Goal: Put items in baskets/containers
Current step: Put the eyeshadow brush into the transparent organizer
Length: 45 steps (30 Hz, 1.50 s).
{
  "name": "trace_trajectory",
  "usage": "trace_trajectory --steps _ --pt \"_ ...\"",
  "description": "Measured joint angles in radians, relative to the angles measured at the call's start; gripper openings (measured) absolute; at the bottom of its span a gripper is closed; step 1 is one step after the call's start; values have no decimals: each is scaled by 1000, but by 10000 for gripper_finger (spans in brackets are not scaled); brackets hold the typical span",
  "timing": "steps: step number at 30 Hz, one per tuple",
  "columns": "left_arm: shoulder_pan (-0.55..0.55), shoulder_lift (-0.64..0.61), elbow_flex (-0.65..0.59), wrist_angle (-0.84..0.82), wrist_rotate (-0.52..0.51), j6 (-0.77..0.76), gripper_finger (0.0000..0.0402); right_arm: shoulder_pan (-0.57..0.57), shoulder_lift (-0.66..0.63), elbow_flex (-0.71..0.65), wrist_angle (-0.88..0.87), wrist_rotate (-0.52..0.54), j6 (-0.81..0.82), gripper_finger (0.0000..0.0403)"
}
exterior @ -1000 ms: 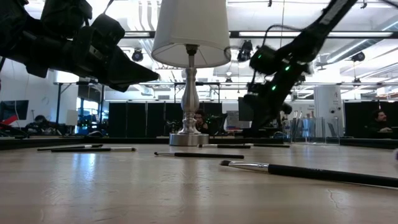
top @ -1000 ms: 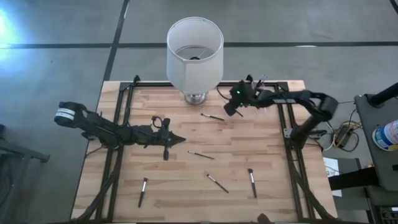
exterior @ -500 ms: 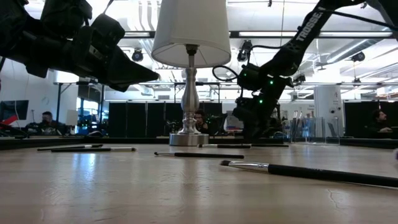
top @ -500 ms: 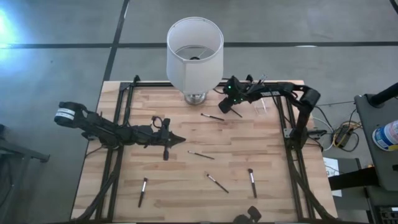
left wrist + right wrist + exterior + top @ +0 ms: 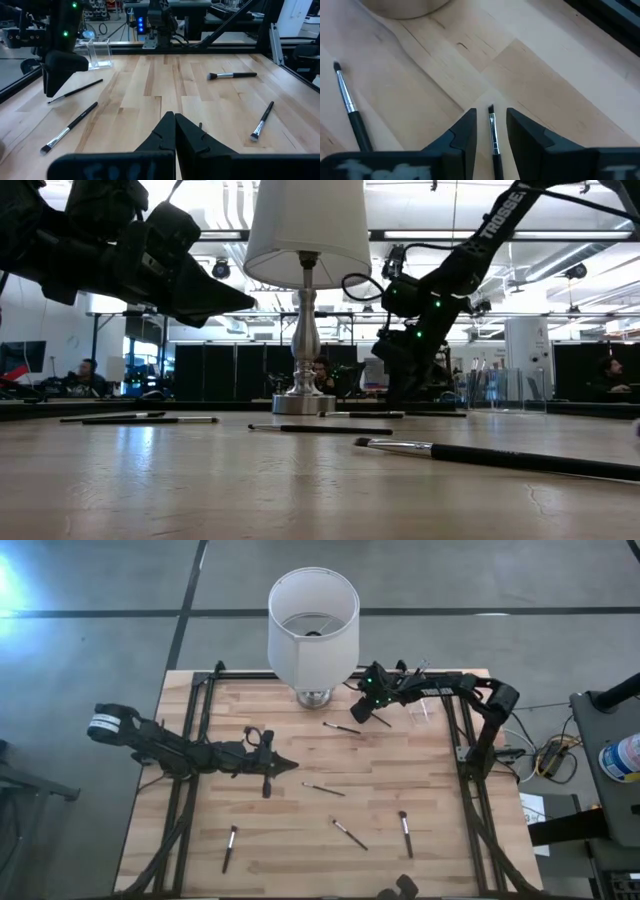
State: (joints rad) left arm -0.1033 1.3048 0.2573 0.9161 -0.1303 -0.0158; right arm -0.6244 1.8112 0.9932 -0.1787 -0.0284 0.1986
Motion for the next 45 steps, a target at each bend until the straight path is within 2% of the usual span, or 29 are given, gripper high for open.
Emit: trace_trajectory --steps 14,21,25,36,45 --pt "0 0 0 0 3 0 0 -2 48 -1 2 0 -19 94" --pt "0 0 0 0 3 0 0 -2 48 -1 1 9 -43 47" --pt "0 0 0 0 3 -2 0 -1 48 -1 0 51 -49 15" --pt "0 0 0 0 8 -3 0 -2 31 -3 -1 87 -76 11" --pt "0 0 0 -2 10 -7 0 7 -77 -57 44 115 -88 8"
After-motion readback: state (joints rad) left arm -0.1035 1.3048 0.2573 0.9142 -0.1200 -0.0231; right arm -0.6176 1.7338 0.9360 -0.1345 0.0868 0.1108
